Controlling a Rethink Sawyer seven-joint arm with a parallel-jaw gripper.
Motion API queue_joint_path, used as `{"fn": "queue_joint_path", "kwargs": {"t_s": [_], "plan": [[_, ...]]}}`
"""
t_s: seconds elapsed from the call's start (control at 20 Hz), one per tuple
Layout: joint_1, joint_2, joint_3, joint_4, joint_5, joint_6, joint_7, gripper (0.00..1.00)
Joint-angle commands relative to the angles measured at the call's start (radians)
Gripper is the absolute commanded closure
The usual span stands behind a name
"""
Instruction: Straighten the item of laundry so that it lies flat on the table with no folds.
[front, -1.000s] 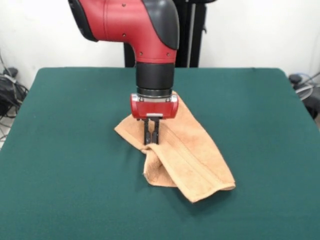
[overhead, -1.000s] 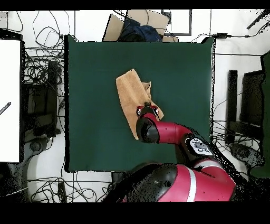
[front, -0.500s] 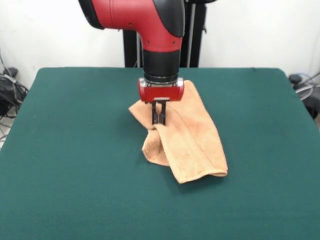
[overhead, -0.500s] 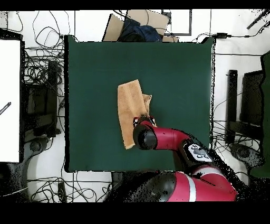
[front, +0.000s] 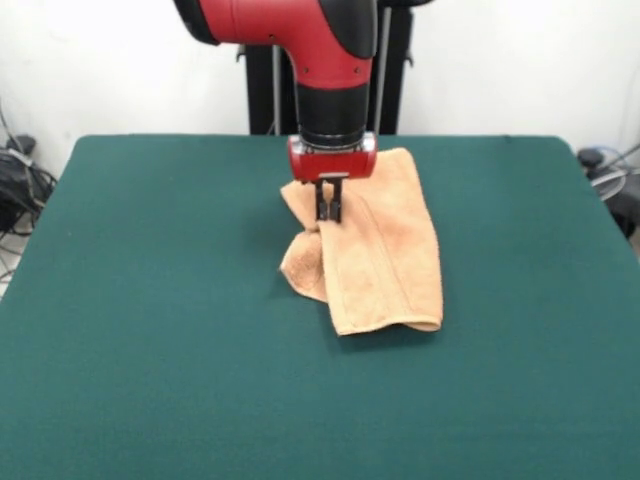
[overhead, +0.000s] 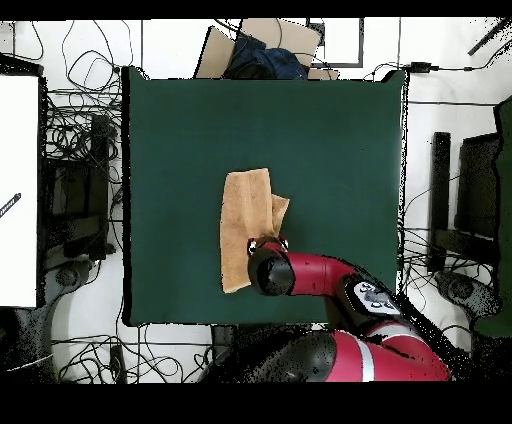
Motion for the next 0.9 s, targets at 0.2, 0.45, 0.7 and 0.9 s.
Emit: {"fn": "queue_joint_path", "kwargs": {"t_s": [0.2, 0.45, 0.7, 0.9], "plan": [[0.052, -0.188, 0.060, 0.095, 0.025, 0.278, 0.055, 1.00], [0.044, -0.239, 0.099, 0.068, 0.050, 0.404, 0.030, 1.00], [0.010, -0.286, 0.149, 0.091, 0.062, 0.412, 0.048, 1.00], [-0.011, -0.265, 0.173, 0.086, 0.055, 0.377, 0.057, 1.00]]}}
